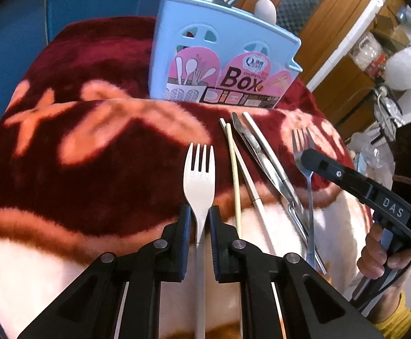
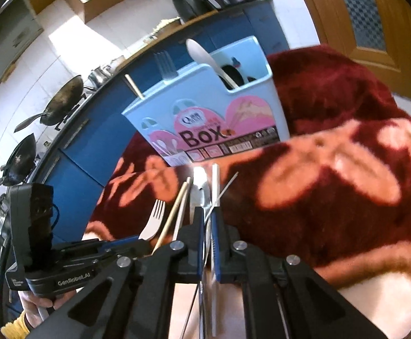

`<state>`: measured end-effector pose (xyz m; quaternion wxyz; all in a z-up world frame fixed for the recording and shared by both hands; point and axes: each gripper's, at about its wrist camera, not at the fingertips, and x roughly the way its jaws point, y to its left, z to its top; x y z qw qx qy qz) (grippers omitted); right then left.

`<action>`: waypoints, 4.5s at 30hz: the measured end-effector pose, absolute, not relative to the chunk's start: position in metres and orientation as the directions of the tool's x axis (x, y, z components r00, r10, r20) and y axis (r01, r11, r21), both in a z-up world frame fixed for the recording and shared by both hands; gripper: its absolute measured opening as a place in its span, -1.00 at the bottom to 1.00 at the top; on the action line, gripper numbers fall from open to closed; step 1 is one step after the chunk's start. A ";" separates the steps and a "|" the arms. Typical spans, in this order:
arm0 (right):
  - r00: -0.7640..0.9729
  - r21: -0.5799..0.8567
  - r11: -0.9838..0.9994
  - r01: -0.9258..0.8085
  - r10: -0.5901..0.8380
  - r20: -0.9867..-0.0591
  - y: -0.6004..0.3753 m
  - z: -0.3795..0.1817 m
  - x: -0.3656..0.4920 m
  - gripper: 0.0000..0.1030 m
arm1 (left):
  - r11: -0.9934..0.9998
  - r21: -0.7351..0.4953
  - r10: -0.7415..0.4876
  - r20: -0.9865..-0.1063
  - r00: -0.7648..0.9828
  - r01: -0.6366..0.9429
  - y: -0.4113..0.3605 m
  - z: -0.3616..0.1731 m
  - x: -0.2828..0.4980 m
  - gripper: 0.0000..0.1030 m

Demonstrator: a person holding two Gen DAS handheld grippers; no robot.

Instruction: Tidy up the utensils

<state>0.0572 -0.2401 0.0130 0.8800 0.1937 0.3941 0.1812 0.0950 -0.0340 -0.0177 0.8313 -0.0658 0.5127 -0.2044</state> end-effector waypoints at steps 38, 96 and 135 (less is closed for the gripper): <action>0.744 0.294 0.927 -0.234 0.365 -0.560 -0.216 0.056 0.021 -0.90 | 0.835 -0.431 -0.544 -0.552 0.632 0.342 -0.016 0.044 0.055 -0.78; 0.858 0.366 0.913 -0.180 0.328 -0.396 -0.303 0.092 0.014 -0.91 | 0.800 0.034 -0.290 -0.851 0.437 0.598 -0.190 0.003 0.121 -0.29; 0.843 0.367 0.904 -0.218 0.364 -0.396 -0.294 0.089 0.014 -0.91 | 0.833 -0.041 -0.285 -0.886 0.365 0.552 -0.146 0.009 0.133 -0.88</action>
